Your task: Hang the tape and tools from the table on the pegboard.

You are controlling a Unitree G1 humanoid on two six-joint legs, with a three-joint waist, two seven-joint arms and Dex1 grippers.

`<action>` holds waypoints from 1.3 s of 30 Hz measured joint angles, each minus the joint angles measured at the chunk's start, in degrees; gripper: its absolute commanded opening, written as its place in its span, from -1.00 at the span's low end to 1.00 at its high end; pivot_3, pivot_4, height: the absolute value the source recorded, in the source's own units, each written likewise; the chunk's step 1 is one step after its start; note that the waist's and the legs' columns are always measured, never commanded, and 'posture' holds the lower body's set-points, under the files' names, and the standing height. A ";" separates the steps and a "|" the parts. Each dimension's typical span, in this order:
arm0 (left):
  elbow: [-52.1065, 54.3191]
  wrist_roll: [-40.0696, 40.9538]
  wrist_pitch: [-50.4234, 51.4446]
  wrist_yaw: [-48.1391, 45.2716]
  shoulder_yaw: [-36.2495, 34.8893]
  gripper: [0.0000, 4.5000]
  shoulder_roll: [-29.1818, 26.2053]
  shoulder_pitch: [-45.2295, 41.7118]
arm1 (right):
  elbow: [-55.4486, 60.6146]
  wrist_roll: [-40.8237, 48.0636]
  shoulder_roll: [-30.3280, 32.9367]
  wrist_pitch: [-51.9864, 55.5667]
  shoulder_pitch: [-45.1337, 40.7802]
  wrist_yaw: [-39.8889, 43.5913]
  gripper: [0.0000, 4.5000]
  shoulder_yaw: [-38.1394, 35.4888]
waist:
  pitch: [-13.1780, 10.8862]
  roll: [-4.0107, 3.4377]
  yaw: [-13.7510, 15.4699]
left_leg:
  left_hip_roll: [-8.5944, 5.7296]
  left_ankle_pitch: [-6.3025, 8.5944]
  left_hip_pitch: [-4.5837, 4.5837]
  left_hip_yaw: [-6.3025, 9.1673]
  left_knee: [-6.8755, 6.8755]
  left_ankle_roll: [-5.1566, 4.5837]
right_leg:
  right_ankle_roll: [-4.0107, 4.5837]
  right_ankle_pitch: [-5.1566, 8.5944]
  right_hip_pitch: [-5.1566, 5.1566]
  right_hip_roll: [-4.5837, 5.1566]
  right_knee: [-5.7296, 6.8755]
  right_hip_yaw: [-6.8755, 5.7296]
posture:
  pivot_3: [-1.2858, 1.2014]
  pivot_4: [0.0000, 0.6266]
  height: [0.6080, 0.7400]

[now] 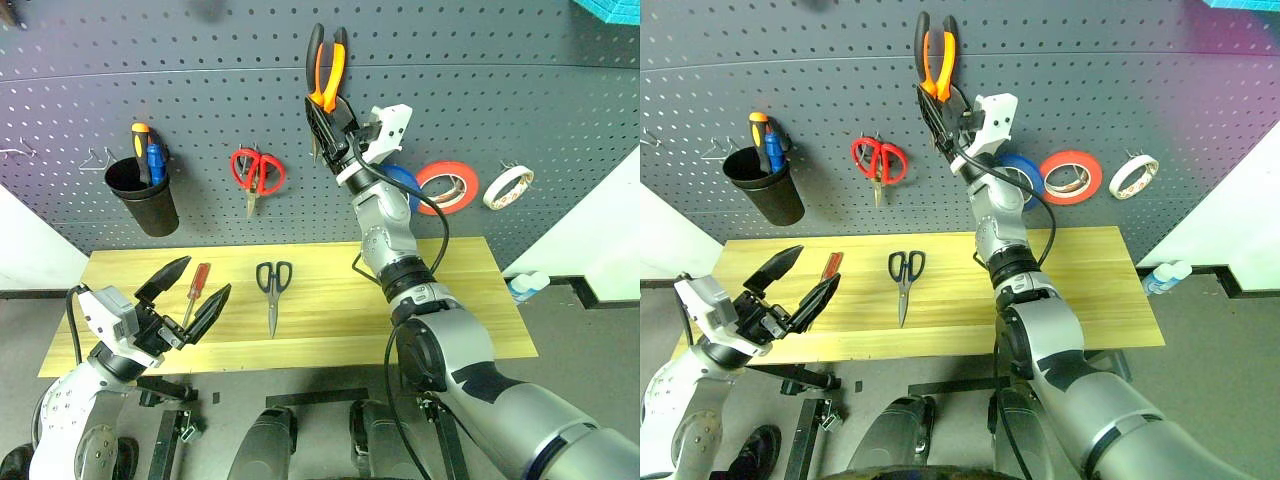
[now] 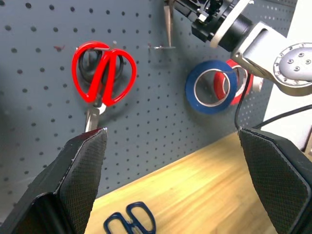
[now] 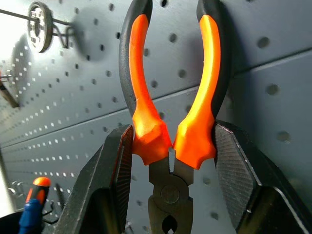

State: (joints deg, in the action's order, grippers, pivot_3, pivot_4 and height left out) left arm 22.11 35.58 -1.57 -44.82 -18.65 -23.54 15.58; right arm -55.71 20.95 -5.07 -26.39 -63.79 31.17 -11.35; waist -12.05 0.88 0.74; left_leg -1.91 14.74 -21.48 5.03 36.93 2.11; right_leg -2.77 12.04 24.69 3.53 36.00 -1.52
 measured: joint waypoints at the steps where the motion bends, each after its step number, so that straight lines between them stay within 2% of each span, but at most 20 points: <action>1: 0.37 0.00 0.00 0.05 0.00 1.00 0.00 0.16 | -0.60 -0.11 0.00 -0.54 -0.43 -0.45 -0.08 -0.18 | 0.00 0.00 0.00 | 0.00 0.00 0.01 0.00 0.00 0.00 | -0.01 0.01 0.00 0.00 0.00 0.00 | 0.17 -0.50 1.00; 25: 2.80 0.07 0.69 1.40 0.05 1.00 0.08 2.98 | -8.67 -5.77 1.01 -5.36 -4.31 -9.15 -0.08 -0.90 | -0.17 -0.17 0.00 | 0.17 0.00 -0.02 0.01 0.01 -0.01 | -0.12 0.17 0.00 0.02 -0.07 0.00 | 0.18 -0.41 1.00; 31: 2.90 0.07 1.15 1.49 0.05 1.00 0.09 3.63 | -9.23 -10.08 1.90 -7.27 -4.21 -11.11 -0.08 0.96 | -0.34 -0.34 -0.03 | 0.53 0.01 -0.10 -0.06 -0.02 0.00 | -0.11 0.17 -0.01 -0.08 -0.38 -0.02 | 0.18 -0.37 1.00; 39: 3.66 0.05 1.27 1.63 0.07 1.00 0.09 3.90 | -9.16 -16.73 1.63 -11.72 3.26 -13.33 -0.08 6.00 | -0.41 -0.27 -0.06 | 0.49 0.01 -0.17 -0.30 -0.94 -0.04 | 0.11 0.01 0.32 -0.11 -0.73 -0.02 | 0.18 -0.32 1.00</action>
State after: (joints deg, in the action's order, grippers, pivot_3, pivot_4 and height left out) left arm 25.78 35.64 -0.30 -43.19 -18.58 -23.46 19.48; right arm -64.87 4.22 -3.44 -38.11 -60.53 17.84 -5.35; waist -12.47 0.61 0.68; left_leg -1.42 14.76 -21.64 4.73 35.99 2.07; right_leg -2.66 12.06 25.01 3.42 35.27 -1.54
